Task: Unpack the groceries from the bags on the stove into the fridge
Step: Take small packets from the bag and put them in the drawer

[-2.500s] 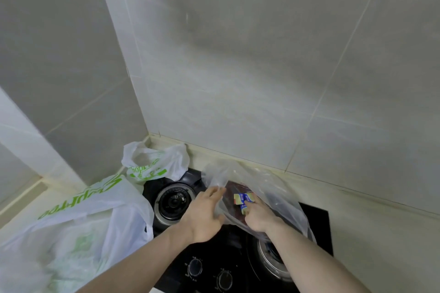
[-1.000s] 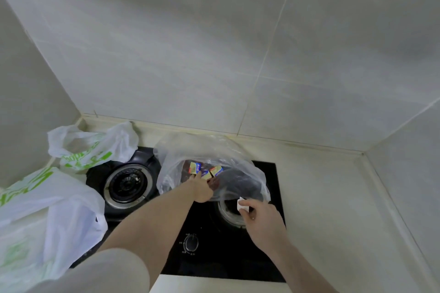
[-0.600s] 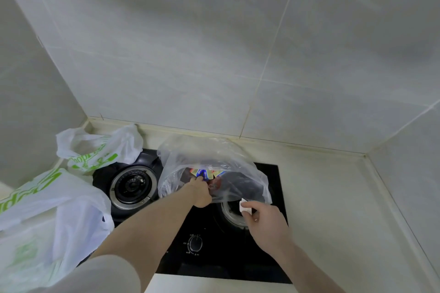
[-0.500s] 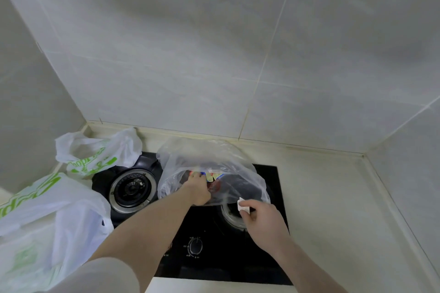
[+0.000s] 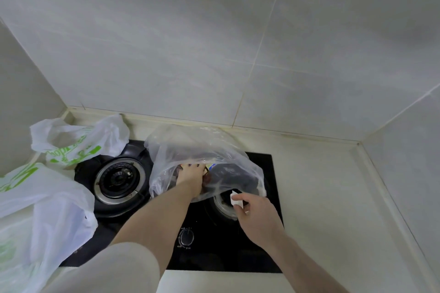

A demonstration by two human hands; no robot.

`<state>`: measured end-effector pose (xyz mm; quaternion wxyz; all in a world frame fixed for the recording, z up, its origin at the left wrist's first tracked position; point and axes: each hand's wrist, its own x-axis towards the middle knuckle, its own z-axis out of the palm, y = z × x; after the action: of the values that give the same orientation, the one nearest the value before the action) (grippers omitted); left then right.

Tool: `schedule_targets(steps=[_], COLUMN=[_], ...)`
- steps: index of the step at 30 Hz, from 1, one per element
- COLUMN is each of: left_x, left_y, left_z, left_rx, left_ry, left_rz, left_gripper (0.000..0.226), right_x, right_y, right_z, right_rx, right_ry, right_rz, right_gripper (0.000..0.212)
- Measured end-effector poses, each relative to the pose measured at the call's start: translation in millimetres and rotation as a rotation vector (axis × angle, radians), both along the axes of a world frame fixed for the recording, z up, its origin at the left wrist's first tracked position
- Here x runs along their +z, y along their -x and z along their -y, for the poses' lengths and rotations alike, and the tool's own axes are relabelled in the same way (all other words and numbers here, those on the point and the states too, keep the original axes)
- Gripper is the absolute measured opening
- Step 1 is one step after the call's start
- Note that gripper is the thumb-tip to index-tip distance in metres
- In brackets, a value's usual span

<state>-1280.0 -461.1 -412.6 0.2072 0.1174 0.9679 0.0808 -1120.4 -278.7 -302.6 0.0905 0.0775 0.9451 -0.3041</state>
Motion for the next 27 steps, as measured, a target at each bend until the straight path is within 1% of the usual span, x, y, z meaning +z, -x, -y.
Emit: schedule_targets(steps=[2, 6, 9, 11, 14, 16, 17, 18, 19, 20, 21, 22, 24, 25, 26, 27], left_x=[-0.1, -5.9, -7.4, -14.1, -21.7, -18.7, -21.3, -16.5, -15.0, -8.8, 2.0, 9.2, 20.6, 23.5, 20.9, 24.7], left_y=[-0.6, -3.5, -4.2, -4.2, -3.4, -3.1, -2.9, -5.7, -14.4, -16.7, -18.0, -13.8, -21.6, -29.7, -37.0, -50.3], left_z=[2.3, 8.4, 7.1, 4.5, 6.9, 4.4, 2.5, -0.1, 2.3, -4.9, -6.7, -8.7, 5.9, 16.9, 12.7, 15.1], left_rx=[-0.016, -0.071, -0.072, -0.058, -0.001, 0.01, -0.012, -0.08, -0.182, -0.185, -0.148, -0.096, 0.046, 0.074, 0.086, 0.084], left_ry=[0.013, 0.079, 0.129, 0.132, 0.059, 0.073, 0.083, 0.033, 0.058, 0.124, 0.045, 0.065, 0.001, 0.007, -0.031, -0.074], left_rz=[-0.027, -0.081, -0.091, -0.125, -0.062, -0.072, -0.039, 0.085, 0.094, 0.202, 0.142, 0.19, 0.003, -0.045, -0.101, -0.113], left_gripper=[0.057, 0.068, 0.075, 0.074, 0.058, 0.049, 0.044, 0.04, 0.038, 0.039, 0.038, 0.035, 0.036, 0.041, 0.042, 0.039], right_x=[0.3, 1.5, 2.7, 1.7, -2.6, -5.2, -6.6, -8.0, -8.9, -9.5, -9.9, -9.4, -7.9, -7.0, -6.2, -6.0], right_y=[-1.0, -0.3, 2.7, 4.8, 5.4, 5.1, 5.2, 5.4, 5.8, 6.1, 6.7, 7.4, 8.8, 8.9, 8.9, 8.5], right_z=[-1.7, -5.3, -6.7, -7.5, -9.5, -11.2, -11.9, -12.6, -13.3, -14.0, -14.4, -14.4, -12.2, -10.3, -8.0, -6.0], right_rx=[0.009, 0.015, 0.033, 0.039, 0.047, 0.051, 0.053, 0.055, 0.057, 0.059, 0.062, 0.067, 0.077, 0.081, 0.081, 0.077], right_ry=[-0.009, -0.006, 0.0, 0.004, 0.011, 0.01, 0.007, 0.004, 0.002, 0.001, -0.003, -0.009, -0.021, -0.027, -0.026, -0.023], right_rz=[0.006, 0.014, 0.008, 0.012, 0.018, 0.025, 0.025, 0.029, 0.031, 0.033, 0.032, 0.028, 0.012, 0.004, 0.0, -0.002], right_gripper=[0.026, 0.025, 0.025, 0.026, 0.026, 0.026, 0.026, 0.025, 0.025, 0.025, 0.025, 0.025, 0.025, 0.024, 0.023, 0.022])
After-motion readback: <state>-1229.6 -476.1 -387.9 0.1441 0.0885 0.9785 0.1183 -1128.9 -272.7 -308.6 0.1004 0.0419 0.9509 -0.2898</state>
